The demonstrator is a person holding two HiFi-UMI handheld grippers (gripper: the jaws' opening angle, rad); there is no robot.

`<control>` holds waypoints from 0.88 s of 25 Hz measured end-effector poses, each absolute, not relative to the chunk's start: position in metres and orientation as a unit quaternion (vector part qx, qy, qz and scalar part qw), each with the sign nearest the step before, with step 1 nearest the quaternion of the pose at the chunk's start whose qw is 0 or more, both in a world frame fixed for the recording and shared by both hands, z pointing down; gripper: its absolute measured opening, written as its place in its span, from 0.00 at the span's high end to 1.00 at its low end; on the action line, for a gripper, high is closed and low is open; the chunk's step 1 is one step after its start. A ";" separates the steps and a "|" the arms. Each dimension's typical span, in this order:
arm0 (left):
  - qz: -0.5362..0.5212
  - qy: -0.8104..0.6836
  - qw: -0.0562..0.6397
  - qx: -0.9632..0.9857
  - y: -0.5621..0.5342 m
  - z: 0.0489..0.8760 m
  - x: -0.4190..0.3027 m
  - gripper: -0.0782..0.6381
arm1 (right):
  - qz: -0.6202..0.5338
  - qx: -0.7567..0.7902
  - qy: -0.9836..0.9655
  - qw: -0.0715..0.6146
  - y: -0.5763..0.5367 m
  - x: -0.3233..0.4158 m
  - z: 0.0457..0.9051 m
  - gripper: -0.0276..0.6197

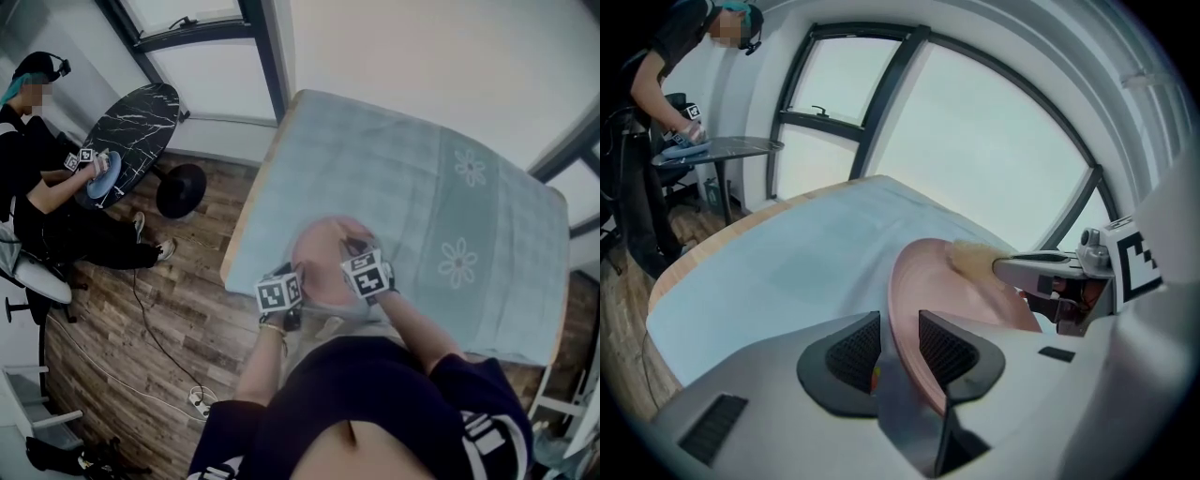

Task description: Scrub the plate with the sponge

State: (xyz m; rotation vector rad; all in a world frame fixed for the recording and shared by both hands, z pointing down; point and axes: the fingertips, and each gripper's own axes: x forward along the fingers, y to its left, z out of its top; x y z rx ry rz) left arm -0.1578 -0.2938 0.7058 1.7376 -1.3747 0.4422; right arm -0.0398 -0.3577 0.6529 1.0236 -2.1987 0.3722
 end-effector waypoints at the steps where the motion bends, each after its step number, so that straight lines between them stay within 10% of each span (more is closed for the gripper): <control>1: 0.179 -0.550 0.426 0.695 -0.296 0.707 -0.158 0.70 | 0.145 0.391 -0.843 0.340 -0.359 -0.041 0.656 0.90; 22: 0.176 -0.556 0.433 0.687 -0.301 0.715 -0.161 0.82 | 0.175 0.288 -0.863 0.377 -0.326 -0.091 0.685 0.90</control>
